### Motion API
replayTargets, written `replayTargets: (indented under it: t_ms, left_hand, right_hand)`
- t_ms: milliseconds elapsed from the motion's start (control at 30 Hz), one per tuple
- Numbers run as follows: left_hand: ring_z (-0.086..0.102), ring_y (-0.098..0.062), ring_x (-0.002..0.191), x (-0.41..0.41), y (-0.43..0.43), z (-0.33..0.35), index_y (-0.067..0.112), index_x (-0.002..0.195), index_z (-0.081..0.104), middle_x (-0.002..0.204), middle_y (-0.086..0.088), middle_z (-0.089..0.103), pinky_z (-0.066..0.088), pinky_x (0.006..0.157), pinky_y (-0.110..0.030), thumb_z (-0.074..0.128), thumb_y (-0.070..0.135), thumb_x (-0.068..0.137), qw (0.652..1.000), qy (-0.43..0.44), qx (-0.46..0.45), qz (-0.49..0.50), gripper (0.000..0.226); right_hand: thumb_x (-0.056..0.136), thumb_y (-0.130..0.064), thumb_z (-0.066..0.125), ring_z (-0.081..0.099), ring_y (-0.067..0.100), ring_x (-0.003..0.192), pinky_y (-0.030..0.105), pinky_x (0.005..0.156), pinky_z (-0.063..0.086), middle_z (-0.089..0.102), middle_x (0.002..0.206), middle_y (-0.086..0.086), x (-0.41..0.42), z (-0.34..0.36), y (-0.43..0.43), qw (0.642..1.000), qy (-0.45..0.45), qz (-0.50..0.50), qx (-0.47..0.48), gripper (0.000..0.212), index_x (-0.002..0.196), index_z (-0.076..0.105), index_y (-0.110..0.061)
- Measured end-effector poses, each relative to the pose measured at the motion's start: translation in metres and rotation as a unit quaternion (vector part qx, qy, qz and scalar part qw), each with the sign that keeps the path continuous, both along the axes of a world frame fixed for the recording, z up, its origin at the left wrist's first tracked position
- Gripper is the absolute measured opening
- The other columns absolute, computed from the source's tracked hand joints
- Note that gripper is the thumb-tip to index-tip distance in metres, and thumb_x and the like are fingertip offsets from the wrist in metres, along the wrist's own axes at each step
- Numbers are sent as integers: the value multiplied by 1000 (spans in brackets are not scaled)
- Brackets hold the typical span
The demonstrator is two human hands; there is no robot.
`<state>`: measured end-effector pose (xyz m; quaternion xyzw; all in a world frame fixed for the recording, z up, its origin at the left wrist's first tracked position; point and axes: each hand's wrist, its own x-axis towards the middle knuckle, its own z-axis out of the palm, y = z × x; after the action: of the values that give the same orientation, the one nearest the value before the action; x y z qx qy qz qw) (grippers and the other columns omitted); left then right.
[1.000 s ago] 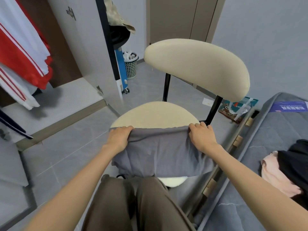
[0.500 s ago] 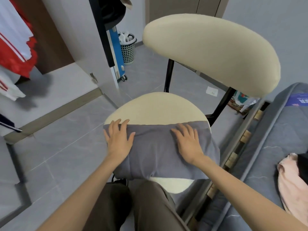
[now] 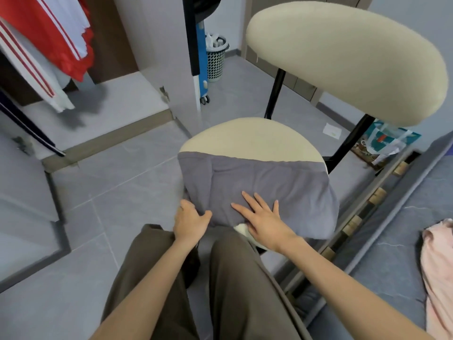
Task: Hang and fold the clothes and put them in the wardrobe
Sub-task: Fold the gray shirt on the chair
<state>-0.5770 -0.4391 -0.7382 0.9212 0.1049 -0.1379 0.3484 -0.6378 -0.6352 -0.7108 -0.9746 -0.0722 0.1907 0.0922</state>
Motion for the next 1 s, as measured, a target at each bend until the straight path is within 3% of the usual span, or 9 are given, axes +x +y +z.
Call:
replayTargets:
  t_ms: [100,200,400,467,600,700,833,933,1000]
  left_hand:
    - [67,-37,89,0,7,-2,10,80,48,98,-22,66,53,81,-40,58,21,91,995,63,-68,22,19]
    - [64,-36,92,3,17,-5,7,80,52,90,-19,62,52,88,-47,56,20,96,985,50,-156,53,20]
    - [64,-13,87,6,43,22,11,101,49,98,-4,64,55,72,-22,41,18,103,856,26,-497,143,11]
    - [61,-12,84,11,53,29,12,107,48,97,-3,63,53,67,-20,40,22,104,868,-5,-476,144,14]
    - [55,-11,82,19,73,24,18,103,53,91,4,58,42,63,-13,41,29,103,962,-128,-239,35,16]
    - [55,-22,100,23,85,9,11,107,58,104,-3,58,39,80,-28,38,32,103,981,-57,-178,49,30]
    - [54,-21,99,26,81,1,8,105,62,103,-5,58,40,81,-32,29,42,104,981,48,-186,17,47]
    - [58,-4,88,32,70,7,23,100,58,101,5,62,43,67,-16,36,47,101,959,68,-275,33,32]
    - [58,0,97,38,59,8,21,119,57,120,7,60,43,71,-8,48,45,98,939,50,-339,26,34]
  right_hand:
    - [102,-14,35,-9,26,149,69,112,6,-13,162,-4,2,5,0,1000,12,3,-9,65,153,4,-39]
    - [98,4,30,-6,24,150,66,114,6,-7,163,-5,2,8,-4,1000,10,-21,18,73,153,10,-39]
    - [94,9,30,29,25,141,63,114,16,31,153,1,7,12,-11,973,-64,-140,171,64,145,39,-28]
    - [90,12,32,39,25,133,62,111,24,41,144,2,8,12,-12,963,-88,-160,198,63,139,47,-25]
    - [90,13,31,41,27,131,63,110,25,43,142,2,6,12,-11,963,-90,-161,195,62,137,50,-24]
    - [91,10,30,33,24,138,67,112,14,38,147,-1,3,10,-10,968,-70,-166,174,63,138,49,-27]
    - [89,1,41,27,19,140,70,110,11,36,149,-5,1,12,-8,973,-40,-165,158,52,127,56,-31]
    - [84,-4,48,26,20,140,69,110,14,35,148,-8,4,13,-9,976,-12,-154,152,46,112,59,-38]
    - [84,-11,49,25,19,141,65,111,17,33,151,-9,9,16,-8,976,21,-151,156,41,98,59,-48]
